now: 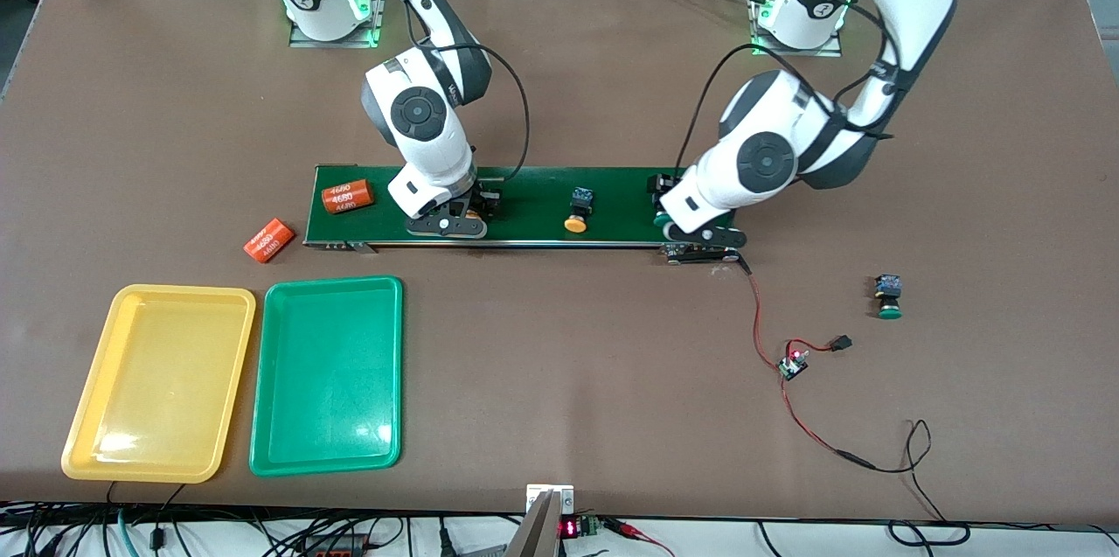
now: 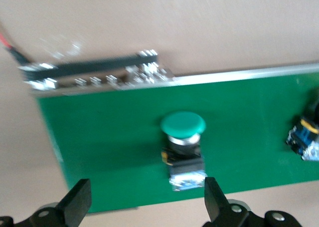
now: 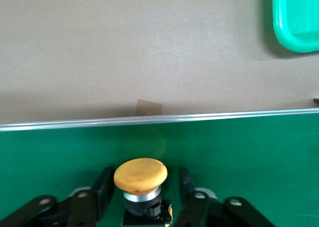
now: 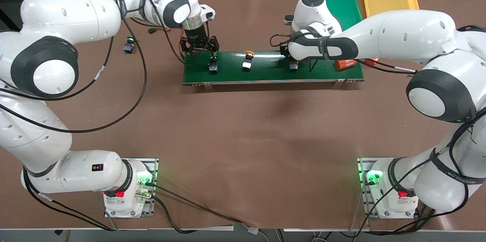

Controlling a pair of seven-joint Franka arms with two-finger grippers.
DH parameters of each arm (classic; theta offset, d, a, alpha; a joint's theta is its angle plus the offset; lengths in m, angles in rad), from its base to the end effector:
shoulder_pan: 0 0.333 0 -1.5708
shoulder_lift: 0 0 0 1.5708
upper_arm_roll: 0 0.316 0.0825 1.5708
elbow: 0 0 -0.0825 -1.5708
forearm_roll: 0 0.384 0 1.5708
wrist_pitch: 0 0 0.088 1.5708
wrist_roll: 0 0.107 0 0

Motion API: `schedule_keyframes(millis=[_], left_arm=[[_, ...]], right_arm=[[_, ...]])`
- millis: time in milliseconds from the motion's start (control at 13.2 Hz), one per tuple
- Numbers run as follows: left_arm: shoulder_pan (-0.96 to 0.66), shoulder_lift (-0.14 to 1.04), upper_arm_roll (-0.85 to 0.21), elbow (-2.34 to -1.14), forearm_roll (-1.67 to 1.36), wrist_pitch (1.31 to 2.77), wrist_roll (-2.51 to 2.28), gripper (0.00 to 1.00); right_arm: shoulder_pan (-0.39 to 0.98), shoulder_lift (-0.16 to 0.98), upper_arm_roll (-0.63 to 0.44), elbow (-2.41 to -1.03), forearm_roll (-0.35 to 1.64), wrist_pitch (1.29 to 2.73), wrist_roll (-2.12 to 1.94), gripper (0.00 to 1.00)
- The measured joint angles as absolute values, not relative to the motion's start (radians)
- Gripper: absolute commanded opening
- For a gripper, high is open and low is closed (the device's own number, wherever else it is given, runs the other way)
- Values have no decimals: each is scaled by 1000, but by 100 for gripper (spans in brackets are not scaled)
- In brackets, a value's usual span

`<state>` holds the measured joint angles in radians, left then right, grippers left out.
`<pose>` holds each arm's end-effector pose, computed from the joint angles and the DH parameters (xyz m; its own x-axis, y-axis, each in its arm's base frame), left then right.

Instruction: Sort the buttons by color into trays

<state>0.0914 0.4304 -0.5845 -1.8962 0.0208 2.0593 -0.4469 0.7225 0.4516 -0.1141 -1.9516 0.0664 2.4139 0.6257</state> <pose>0.5398 -0.2693 0.2957 0.9622 -0.0519 -0.2673 -0.0231 -0.9937 0.1098 0.5077 0.3576 0.2485 0.9984 -0.0549 0.0147 -0.0548 -0.9985 -0.0046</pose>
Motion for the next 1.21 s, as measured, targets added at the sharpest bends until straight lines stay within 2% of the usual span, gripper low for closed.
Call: schedule_keyframes(millis=[151,378,529,831,1058,1209], left_arm=[[109,409,-518,-1857,21,1997,-443,100],[121,416,-363,-1842,21,1977,-348,100],[130,441,-301,-1842,29,1978,-202,100],[129,471,-229,-1829,220,2020,-64,100],[131,483,-176,-1825,320,2030,11,100],[153,524,-134,-1826,320,2115,121,100]], right_arm=[[720,452,-115,-1953,66,2411,625,0],[701,438,-128,-1944,66,2403,614,0],[657,400,-146,-1905,65,2307,544,0],[470,330,-164,-1797,65,2103,331,0],[314,333,-167,-1777,64,2088,160,0],[227,356,-167,-1769,62,2088,63,0]])
